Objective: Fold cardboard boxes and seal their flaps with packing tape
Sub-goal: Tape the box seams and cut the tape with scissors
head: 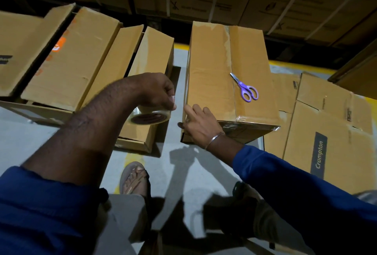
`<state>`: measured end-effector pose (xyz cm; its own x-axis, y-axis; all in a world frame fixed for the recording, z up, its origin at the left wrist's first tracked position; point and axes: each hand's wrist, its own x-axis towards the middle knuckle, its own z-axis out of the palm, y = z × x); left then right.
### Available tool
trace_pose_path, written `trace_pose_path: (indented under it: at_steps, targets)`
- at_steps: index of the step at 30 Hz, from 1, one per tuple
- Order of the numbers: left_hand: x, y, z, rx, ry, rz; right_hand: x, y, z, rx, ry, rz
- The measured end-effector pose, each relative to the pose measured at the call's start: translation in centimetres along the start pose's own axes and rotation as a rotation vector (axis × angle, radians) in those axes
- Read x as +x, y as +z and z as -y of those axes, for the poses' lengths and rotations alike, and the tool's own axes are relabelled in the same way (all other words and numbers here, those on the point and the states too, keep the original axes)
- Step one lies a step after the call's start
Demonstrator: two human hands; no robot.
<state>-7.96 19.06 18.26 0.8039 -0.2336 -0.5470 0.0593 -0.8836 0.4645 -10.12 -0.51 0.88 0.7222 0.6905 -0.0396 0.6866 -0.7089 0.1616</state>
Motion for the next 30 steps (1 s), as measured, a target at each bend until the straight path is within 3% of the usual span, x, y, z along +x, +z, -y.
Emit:
trace_pose_path:
  at_steps: [3, 7, 13, 25, 30]
  targets:
    - [0.0, 0.0, -0.3, -0.004, 0.008, 0.002, -1.3, -1.3, -1.5, 0.153, -0.014, -0.039]
    - [0.0, 0.3, -0.9, -0.004, 0.015, 0.011, -0.8, -2.0, -2.7, 0.283, 0.164, -0.031]
    - [0.0, 0.3, -1.0, 0.001, 0.002, 0.027, -2.2, -1.5, -4.5, 0.265, 0.232, 0.041]
    - [1.0, 0.9, -1.2, 0.041, 0.008, 0.065, -9.7, -2.6, -14.1, 0.068, 0.391, 0.261]
    - [1.6, 1.4, -1.5, 0.067, 0.022, 0.071, -14.2, -1.5, -17.2, 0.023, 0.58, 0.307]
